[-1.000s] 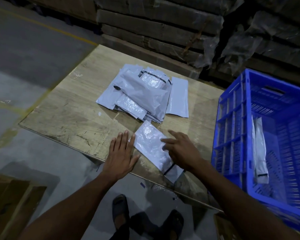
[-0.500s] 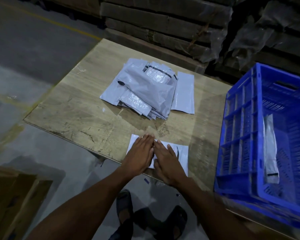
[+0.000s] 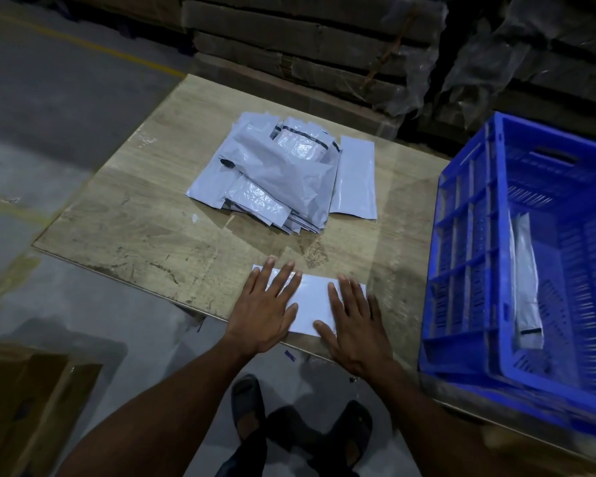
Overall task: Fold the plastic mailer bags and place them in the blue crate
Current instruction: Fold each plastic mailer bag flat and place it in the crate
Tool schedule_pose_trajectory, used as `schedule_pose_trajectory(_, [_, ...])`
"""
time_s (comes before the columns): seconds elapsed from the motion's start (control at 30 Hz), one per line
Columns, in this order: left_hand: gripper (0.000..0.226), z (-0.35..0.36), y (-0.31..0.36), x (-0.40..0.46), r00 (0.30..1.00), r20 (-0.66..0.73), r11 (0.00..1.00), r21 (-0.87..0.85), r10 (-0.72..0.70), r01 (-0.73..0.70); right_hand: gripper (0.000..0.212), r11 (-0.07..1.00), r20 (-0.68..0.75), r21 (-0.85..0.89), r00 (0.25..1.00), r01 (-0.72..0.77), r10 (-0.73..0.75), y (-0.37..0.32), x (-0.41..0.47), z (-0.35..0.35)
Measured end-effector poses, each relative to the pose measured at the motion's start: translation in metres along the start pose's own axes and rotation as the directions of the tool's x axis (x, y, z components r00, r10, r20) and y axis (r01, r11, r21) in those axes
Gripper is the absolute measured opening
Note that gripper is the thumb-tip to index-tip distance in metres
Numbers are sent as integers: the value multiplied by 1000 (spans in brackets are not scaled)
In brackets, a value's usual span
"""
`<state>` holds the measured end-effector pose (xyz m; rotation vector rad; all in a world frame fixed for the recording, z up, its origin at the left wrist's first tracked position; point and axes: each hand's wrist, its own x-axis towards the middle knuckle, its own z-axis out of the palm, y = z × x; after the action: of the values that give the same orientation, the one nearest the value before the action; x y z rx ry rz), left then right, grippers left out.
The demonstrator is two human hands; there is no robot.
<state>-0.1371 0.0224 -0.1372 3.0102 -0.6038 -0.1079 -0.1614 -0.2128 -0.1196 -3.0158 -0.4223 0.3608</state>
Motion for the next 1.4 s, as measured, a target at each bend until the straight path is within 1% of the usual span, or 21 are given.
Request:
schedule_pose_trajectory(0.2, [68, 2, -8, -15, 997, 13, 997, -9, -76, 76, 85, 996, 29, 46, 997, -76, 75, 3, -5, -6])
schedule_pose_trajectory(0.3, [69, 1, -7, -17, 996, 22, 996, -7, -88, 88, 90, 993, 46, 36, 993, -111, 109, -2, -5, -9])
schedule_pose_trajectory(0.33, [70, 1, -6, -16, 996, 23, 996, -12, -91, 91, 91, 995, 19, 21, 995, -97, 96, -6, -3, -11])
schedule_pose_trajectory(0.4, [73, 2, -7, -15, 996, 29, 996, -20, -86, 87, 90, 1000, -15, 0, 1000, 16, -16, -14, 3, -12])
schedule_pose_trajectory(0.47, [79, 3, -10, -17, 998, 32, 998, -24, -62, 62, 86, 992, 4, -7, 992, 128, -128, -18, 10, -11])
schedule_pose_trajectory(0.53, [83, 2, -14, -18, 999, 40, 1000, -8, -26, 26, 83, 990, 37, 9, 989, 142, -142, -14, 14, -11])
schedule_pose_trajectory(0.6, [85, 0, -17, -18, 998, 57, 1000, 11, -10, 9, 82, 993, 64, 29, 991, 114, -116, -8, 13, -9])
schedule_pose_trajectory(0.67, [86, 0, -17, -18, 997, 70, 1000, 15, -10, 9, 85, 995, 46, -10, 994, 98, -97, -2, 6, -10])
schedule_pose_trajectory(0.7, [87, 1, -18, -17, 998, 69, 1000, 16, -10, 9, 86, 994, 21, -20, 994, 111, -111, 0, 2, -10])
schedule_pose_trajectory(0.73, [87, 2, -18, -16, 998, 64, 1000, 11, -9, 8, 83, 988, -8, -17, 988, 151, -151, 2, -1, -10])
schedule_pose_trajectory(0.77, [87, 2, -19, -15, 998, 64, 1000, 2, -6, 6, 76, 978, -35, -11, 978, 207, -208, 2, -5, -10])
schedule_pose_trajectory(0.83, [86, 2, -21, -13, 998, 68, 1000, -15, 18, -17, 51, 948, -106, -33, 942, 318, -319, 2, -11, -9])
schedule_pose_trajectory(0.9, [84, 1, -25, -10, 996, 80, 999, -29, 49, -46, 31, 929, -166, -71, 914, 363, -369, 0, -10, -7])
schedule_pose_trajectory(0.97, [83, -2, -26, -9, 996, 74, 997, -52, 59, -55, 17, 925, -191, -93, 905, 369, -380, -5, -7, -7])
schedule_pose_trajectory(1.03, [85, -6, -23, -12, 998, 31, 994, -92, 54, -51, 14, 929, -203, -114, 907, 352, -368, -10, -4, -10])
schedule_pose_trajectory(1.1, [87, -7, -21, -19, 997, -3, 990, -121, 77, -77, 12, 940, -231, -106, 911, 326, -342, -13, 0, -14])
schedule_pose_trajectory(1.17, [74, -6, -24, -25, 990, -31, 987, -79, 135, -137, 14, 943, -278, -72, 902, 324, -331, -13, 2, -17])
schedule_pose_trajectory(1.2, [66, -4, -26, -26, 986, -45, 985, -57, 158, -160, 18, 938, -298, -66, 891, 340, -344, -12, 1, -19])
schedule_pose_trajectory(1.27, [62, -2, -31, -22, 986, -74, 983, -93, 150, -156, 30, 904, -319, -103, 847, 415, -425, -12, -4, -26])
schedule_pose_trajectory(1.33, [66, -5, -31, -18, 990, -83, 981, -145, 118, -129, 39, 817, -296, -202, 761, 540, -577, -14, -12, -33])
schedule_pose_trajectory(1.4, [74, -9, -27, -14, 990, -75, 977, -169, 120, -131, 40, 718, -210, -288, 690, 634, -693, -18, -17, -34])
